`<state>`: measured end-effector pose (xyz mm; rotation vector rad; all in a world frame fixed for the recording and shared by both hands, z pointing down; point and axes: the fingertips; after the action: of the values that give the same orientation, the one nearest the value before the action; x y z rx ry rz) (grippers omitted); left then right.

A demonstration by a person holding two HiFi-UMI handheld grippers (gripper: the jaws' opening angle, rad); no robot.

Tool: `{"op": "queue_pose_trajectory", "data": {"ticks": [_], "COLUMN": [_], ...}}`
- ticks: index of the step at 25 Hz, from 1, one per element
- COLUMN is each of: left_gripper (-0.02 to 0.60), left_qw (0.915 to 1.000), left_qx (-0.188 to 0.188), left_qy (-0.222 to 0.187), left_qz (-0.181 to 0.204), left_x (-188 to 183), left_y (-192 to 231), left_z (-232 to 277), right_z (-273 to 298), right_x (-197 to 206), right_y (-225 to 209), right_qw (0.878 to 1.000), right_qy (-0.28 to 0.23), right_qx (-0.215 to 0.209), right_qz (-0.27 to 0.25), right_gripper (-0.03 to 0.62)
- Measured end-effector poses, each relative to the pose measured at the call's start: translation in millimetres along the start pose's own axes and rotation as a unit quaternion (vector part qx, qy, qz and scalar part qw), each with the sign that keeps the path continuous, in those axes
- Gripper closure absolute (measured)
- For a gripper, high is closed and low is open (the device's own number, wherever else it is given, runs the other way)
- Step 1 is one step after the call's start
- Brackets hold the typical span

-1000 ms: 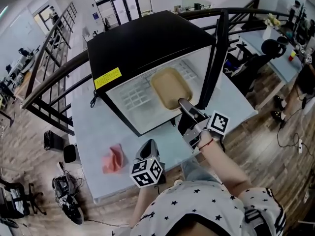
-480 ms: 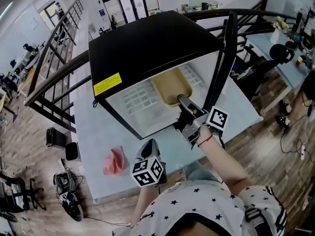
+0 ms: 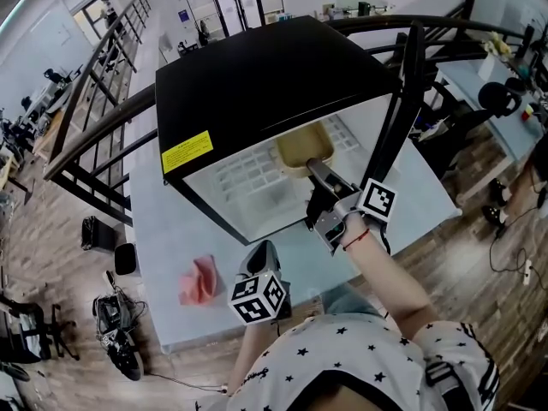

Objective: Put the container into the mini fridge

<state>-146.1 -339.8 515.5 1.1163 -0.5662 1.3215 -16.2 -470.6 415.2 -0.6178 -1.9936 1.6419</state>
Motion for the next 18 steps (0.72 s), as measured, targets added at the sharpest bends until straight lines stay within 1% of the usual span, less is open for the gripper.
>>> {"op": "queue_pose_trajectory", "data": {"ticks": [11, 18], "left_gripper": [0.575, 0.575], "left_qw": [1.0, 1.0], "left_qx": [0.002, 0.005], "left_qy": [0.004, 0.004], "left_qz": [-0.004, -0.005], "left_x": [2.7, 5.9], "left_y": [1.8, 0.5], "left_z": [4.3, -0.3], "right_z": [9.7, 8.7], "right_x": [-10.9, -12.9], "right_y": [-11.1, -8.7], "right_qw": [1.0, 1.0], "right_qy": [-0.014, -0.02], "right_qx": [0.011, 0.012], "right_qz": [0.015, 0.007], "right_gripper": [0.361, 0.361]}}
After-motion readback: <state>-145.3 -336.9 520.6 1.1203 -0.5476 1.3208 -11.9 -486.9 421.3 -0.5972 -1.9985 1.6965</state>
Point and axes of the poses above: the fingertips, and each gripper's own axes: z forward along the fingers, y to its left, x out of its underside, and after that the axes turned 3 degrees about z, right-handed
